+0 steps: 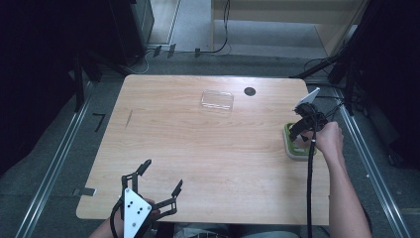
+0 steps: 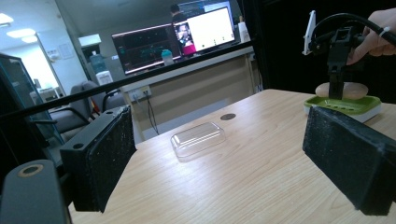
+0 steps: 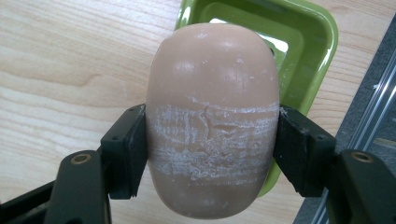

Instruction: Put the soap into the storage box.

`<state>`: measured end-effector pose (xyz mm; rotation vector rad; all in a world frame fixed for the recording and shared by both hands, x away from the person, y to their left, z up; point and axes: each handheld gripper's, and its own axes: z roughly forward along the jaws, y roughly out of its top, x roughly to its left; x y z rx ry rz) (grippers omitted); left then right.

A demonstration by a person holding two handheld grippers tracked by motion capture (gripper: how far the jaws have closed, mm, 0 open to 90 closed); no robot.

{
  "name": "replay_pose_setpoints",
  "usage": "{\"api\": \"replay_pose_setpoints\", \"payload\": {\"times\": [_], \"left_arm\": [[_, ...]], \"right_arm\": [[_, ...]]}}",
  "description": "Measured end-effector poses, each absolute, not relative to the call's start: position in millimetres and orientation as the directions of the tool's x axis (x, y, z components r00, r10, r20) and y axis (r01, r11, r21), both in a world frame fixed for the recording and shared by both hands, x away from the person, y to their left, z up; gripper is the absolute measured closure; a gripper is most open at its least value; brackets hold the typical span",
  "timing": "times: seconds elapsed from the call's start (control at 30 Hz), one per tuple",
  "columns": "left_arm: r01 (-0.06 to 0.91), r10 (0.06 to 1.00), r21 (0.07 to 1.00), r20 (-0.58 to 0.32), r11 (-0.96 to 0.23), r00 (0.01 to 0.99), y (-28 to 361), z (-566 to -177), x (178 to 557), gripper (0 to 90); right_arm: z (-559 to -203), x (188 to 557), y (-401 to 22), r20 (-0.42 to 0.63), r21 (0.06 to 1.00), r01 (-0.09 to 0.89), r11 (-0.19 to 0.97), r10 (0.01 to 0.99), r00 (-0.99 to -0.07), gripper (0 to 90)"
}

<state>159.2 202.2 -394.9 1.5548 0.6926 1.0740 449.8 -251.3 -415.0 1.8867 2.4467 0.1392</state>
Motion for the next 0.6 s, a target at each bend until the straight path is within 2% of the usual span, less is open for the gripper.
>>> {"api": "replay_pose_setpoints", "payload": {"times": [0.6], "left_arm": [[-0.104,0.861,0.960,0.279,-0.260,0.425,203,-395,159,9.9]], "right_arm": [[-431,456,-259,0.041,0.114,0.978,0.176,0.983,-0.182,33.4]]}}
